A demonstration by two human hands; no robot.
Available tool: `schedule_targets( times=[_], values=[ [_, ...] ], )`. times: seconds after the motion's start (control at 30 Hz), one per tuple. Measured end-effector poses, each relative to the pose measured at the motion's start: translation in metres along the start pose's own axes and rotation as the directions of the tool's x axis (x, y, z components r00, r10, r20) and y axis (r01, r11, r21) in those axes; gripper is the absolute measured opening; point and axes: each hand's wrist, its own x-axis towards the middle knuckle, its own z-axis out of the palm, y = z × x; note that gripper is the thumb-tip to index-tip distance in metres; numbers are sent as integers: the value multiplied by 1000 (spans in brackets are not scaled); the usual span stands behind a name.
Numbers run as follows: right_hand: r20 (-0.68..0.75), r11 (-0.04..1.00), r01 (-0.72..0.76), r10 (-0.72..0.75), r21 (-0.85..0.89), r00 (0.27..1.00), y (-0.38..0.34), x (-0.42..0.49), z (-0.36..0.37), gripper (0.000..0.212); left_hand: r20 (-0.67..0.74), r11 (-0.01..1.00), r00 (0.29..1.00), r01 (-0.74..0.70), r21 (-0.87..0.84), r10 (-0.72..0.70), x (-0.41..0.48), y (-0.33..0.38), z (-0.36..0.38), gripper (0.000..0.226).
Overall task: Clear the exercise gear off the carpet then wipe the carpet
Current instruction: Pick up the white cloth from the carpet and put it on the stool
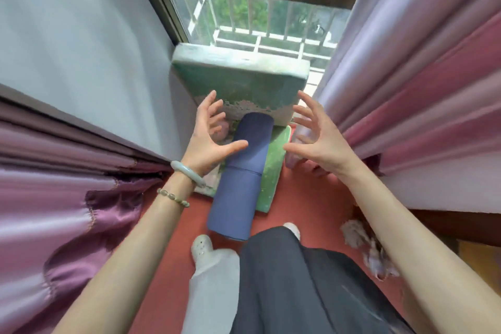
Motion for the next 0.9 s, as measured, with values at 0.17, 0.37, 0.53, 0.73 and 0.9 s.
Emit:
schedule_targets(
  times=[0.17, 0.37, 0.53, 0.73, 0.9],
  values=[
    [-84, 993, 117, -119, -23, 989, -75, -77, -29, 94, 132, 990, 981, -142, -3, 142, -37, 82, -4, 108],
    [-299, 973, 220, -230, -65, 926, -121, -177, -13, 94, 361, 934, 868, -356, -27, 341, -74, 143, -10, 107],
    [-520, 968, 250, -228, -28, 823, -120, -266, 24, 95, 526, 874, 715, -470, -125, 460, -115, 173, -16, 105],
    [-774, 973, 229, -163, -24, 612, -100, -386, 72, 95, 701, 813, 493, -540, -218, 515, -180, 192, 11, 106],
    [-924, 986, 168, -80, -18, 375, -78, -510, 111, 94, 818, 756, 213, -553, -350, 534, -269, 213, 66, 108]
  ],
)
